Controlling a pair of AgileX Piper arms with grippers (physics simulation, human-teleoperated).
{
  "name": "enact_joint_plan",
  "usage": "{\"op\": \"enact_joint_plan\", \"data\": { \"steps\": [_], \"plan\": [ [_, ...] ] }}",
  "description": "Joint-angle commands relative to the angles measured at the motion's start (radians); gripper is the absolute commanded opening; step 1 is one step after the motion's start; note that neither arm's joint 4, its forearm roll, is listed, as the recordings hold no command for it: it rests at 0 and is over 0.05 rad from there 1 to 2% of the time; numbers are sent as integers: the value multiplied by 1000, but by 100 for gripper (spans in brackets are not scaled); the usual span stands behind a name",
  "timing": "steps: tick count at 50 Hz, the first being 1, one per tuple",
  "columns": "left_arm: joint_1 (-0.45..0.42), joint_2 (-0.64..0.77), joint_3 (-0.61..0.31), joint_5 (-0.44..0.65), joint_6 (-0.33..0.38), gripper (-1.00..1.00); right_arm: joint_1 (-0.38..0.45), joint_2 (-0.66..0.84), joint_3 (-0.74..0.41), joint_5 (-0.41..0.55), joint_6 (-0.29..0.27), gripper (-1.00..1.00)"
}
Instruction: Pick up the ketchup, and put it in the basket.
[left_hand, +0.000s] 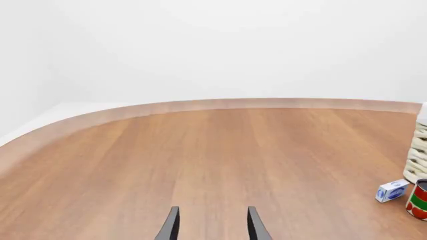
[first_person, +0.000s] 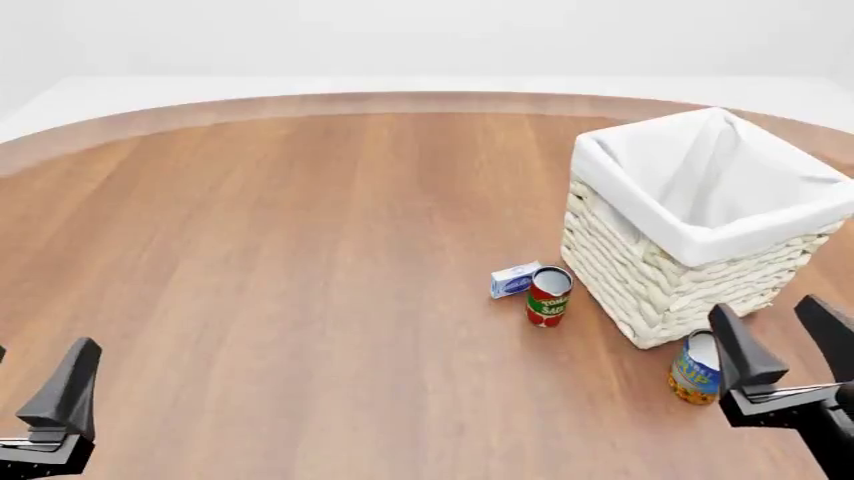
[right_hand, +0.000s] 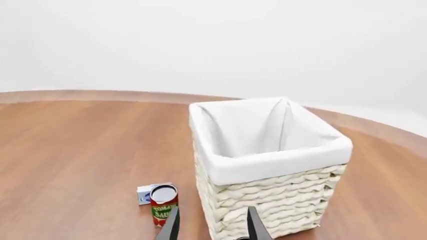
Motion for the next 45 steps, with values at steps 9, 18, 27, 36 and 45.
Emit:
{"op": "enact_joint_plan", "data": {
  "steps": [9,18,27,36,45],
  "plan": [
    [0,0,0,0,0,100,168,134,0,-121,-109,100],
    [0,0,0,0,0,100,231,169,0,-149,-131,100],
    [0,0,0,0,0,100,291,324,0,-286,-150,100],
    [0,0,0,0,0,100,352,441,0,-387,-148,100],
    [0,0,0,0,0,100,467,568,-5,-501,-151,100]
  ]
}}
